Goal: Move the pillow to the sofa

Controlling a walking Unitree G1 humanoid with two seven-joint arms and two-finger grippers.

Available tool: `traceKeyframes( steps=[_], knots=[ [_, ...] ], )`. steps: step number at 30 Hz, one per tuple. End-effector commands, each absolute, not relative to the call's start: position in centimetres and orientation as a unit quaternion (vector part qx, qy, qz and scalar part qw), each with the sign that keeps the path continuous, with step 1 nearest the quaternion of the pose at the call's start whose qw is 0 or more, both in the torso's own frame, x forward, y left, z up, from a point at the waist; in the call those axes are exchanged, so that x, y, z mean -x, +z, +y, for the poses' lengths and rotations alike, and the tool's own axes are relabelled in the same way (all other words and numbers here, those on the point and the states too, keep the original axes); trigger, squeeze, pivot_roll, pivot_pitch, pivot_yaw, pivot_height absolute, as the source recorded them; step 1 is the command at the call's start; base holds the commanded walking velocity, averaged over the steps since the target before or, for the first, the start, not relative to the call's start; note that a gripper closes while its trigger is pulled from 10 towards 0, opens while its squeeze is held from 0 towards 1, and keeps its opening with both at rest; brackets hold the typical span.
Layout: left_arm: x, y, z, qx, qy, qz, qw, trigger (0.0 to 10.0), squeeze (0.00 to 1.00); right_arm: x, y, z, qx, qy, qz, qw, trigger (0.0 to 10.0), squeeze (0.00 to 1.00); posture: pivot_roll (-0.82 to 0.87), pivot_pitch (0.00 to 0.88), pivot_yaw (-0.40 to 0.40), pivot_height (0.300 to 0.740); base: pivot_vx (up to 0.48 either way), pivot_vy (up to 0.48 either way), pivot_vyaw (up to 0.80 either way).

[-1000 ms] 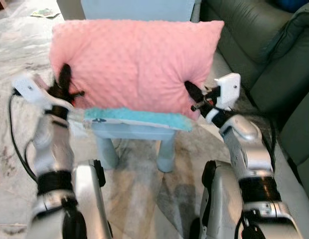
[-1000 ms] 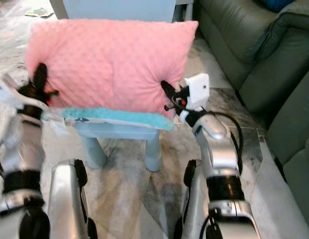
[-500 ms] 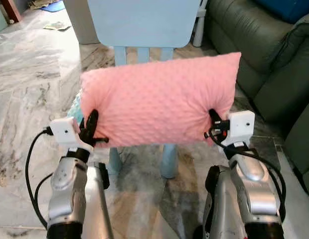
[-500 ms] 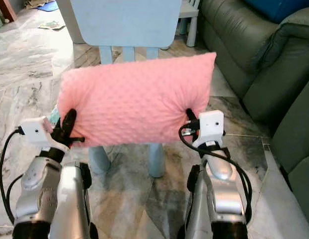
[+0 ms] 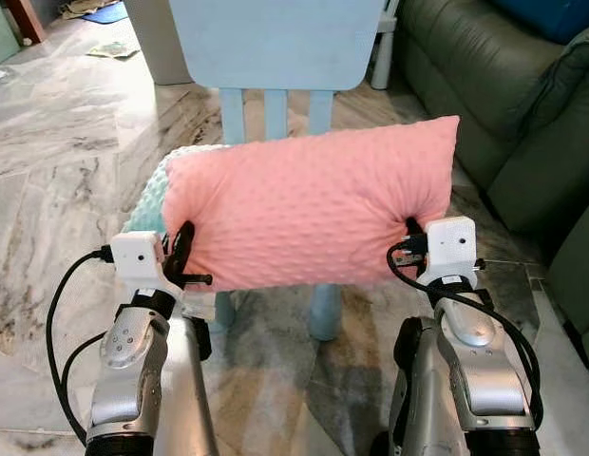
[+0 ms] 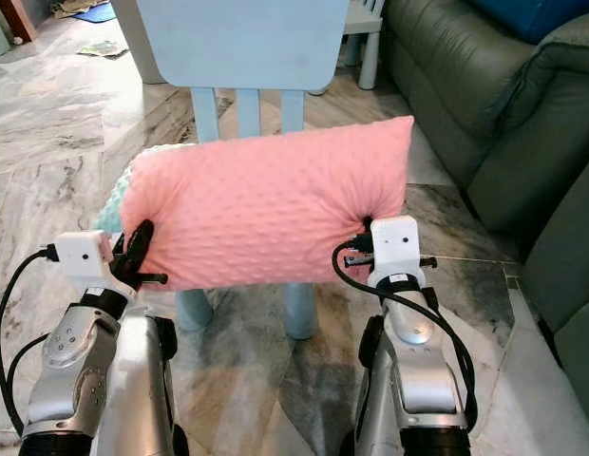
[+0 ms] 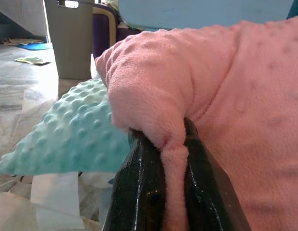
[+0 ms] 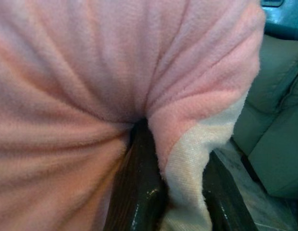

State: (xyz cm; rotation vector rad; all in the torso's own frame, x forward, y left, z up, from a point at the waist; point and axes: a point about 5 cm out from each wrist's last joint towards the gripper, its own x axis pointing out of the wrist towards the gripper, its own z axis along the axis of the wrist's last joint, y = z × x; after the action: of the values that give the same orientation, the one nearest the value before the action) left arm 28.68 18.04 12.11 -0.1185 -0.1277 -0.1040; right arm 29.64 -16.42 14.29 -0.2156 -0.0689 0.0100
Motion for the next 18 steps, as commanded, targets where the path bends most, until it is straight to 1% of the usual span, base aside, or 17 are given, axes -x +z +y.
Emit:
traceKeyframes(
  steps=[1,5,7,9,17,18],
  knots=[
    [-28.70,12.93,18.58,0.046,-0.037,-0.075,0.995,10.0,0.00,-29.65,15.24,-17.39,0.103,-0.022,-0.050,0.993,10.0,0.00,-0.05,0.000,0.023,0.343,0.000,0.000,0.00],
    [-28.67,12.75,18.57,0.048,-0.037,-0.069,0.996,10.0,0.00,-29.66,15.18,-17.60,0.095,-0.024,-0.046,0.994,10.0,0.00,-0.05,0.000,0.024,0.343,0.000,0.000,0.00],
    [-28.61,12.71,18.60,0.047,-0.036,-0.066,0.996,10.0,0.00,-29.64,15.19,-17.58,0.091,-0.026,-0.044,0.995,10.0,0.00,-0.05,0.000,0.024,0.358,0.000,0.000,0.00],
    [-28.60,12.69,18.60,0.047,-0.036,-0.066,0.996,10.0,0.00,-29.63,15.19,-17.57,0.090,-0.025,-0.043,0.995,10.0,0.00,-0.05,0.000,0.024,0.363,0.000,0.000,0.00],
    [-28.79,12.49,18.23,0.049,-0.041,-0.060,0.996,10.0,0.00,-29.66,15.22,-17.56,0.084,-0.023,-0.043,0.995,10.0,0.00,-0.05,0.000,0.026,0.428,0.000,0.000,0.00],
    [-28.79,12.49,18.23,0.049,-0.041,-0.060,0.996,10.0,0.00,-29.66,15.22,-17.56,0.084,-0.023,-0.043,0.995,10.0,0.00,-0.05,0.000,0.026,0.428,0.000,0.000,0.00]
  ],
)
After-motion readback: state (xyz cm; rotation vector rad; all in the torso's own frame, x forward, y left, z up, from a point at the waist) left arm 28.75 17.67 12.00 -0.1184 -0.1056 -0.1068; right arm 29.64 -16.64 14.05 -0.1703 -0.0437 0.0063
